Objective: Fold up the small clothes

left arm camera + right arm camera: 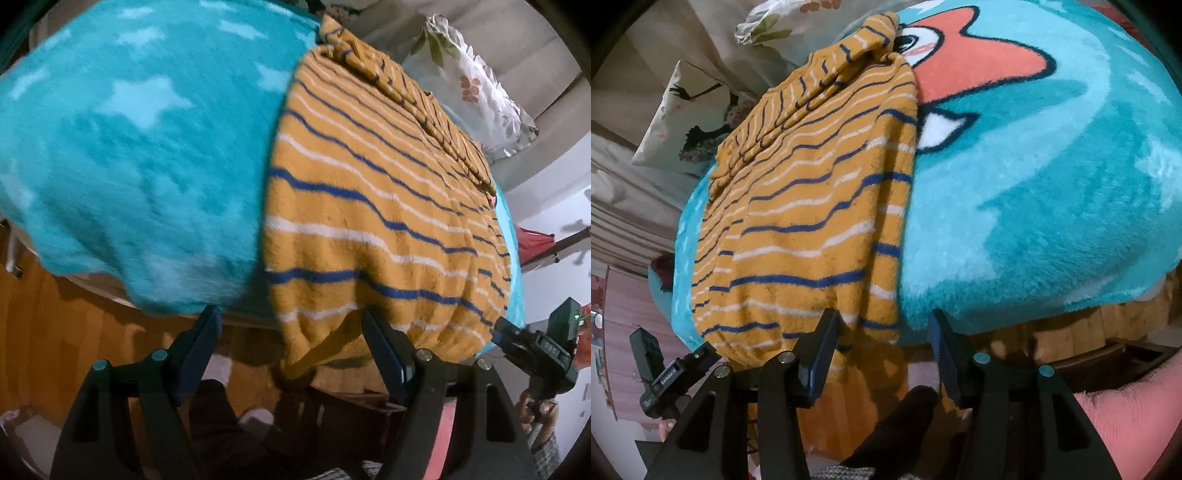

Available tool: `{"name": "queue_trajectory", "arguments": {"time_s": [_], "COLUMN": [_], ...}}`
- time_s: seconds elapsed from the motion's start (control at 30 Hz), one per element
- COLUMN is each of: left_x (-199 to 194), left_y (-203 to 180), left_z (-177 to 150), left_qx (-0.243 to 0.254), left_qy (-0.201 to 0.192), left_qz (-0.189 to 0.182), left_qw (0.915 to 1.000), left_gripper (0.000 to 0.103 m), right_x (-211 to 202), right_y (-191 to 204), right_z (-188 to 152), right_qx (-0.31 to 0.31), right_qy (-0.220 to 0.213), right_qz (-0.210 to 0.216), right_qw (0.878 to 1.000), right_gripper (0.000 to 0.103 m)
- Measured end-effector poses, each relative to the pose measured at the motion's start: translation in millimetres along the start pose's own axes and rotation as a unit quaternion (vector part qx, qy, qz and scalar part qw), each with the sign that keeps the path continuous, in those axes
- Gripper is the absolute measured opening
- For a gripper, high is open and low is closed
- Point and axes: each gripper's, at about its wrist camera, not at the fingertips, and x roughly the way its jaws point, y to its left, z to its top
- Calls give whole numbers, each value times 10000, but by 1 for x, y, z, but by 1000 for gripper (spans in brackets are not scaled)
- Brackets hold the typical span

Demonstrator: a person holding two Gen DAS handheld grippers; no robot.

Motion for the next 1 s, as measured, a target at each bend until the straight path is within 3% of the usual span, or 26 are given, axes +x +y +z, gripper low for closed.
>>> {"name": "queue_trajectory", "arguments": {"time_s": [0.17, 0.27, 0.3, 0.33, 0.4, 0.43, 0.47, 0.57, 0.83, 1.0], "left_x": [9, 10, 10, 10, 10, 7, 4, -12, -57, -67], "left_y": [-3, -4, -5, -4, -3, -3, -4, -7, -26, -50], "left_z": [-1, -5, -6, -7, -9, -9, -10, -15, -12, 18], "left_qx": [-223, -247, -258, -307, -393, -406, -412, -421, -449, -295], "left_qy": [60, 129, 155, 231, 394, 417, 422, 353, -10, -183], "left_qz": [-390, -437, -479, -571, -527, -404, -346, -336, -489, -626], "left_qw": [9990, 9987, 9984, 9976, 9971, 9975, 9977, 9979, 9978, 9974], "left_gripper": [77, 76, 66, 44, 14, 6, 6, 5, 5, 5], "right_x": [19, 27, 28, 28, 27, 26, 25, 19, -16, -39], "right_y": [17, 24, 27, 28, 28, 27, 26, 24, 24, 39], "right_z": [-3, -7, -7, -8, -9, -9, -9, -11, -12, 10], "right_qx": [-105, -171, -210, -235, -244, -210, -180, -153, -36, -125], "right_qy": [179, 247, 259, 264, 306, 355, 412, 478, 391, 232], "right_qz": [120, 115, 83, 71, 105, 212, 317, 449, 974, 1380], "right_qw": [9997, 9995, 9994, 9993, 9992, 9989, 9985, 9977, 9945, 9901], "right_gripper": [57, 57, 57, 57, 54, 40, 26, 15, 13, 13]}}
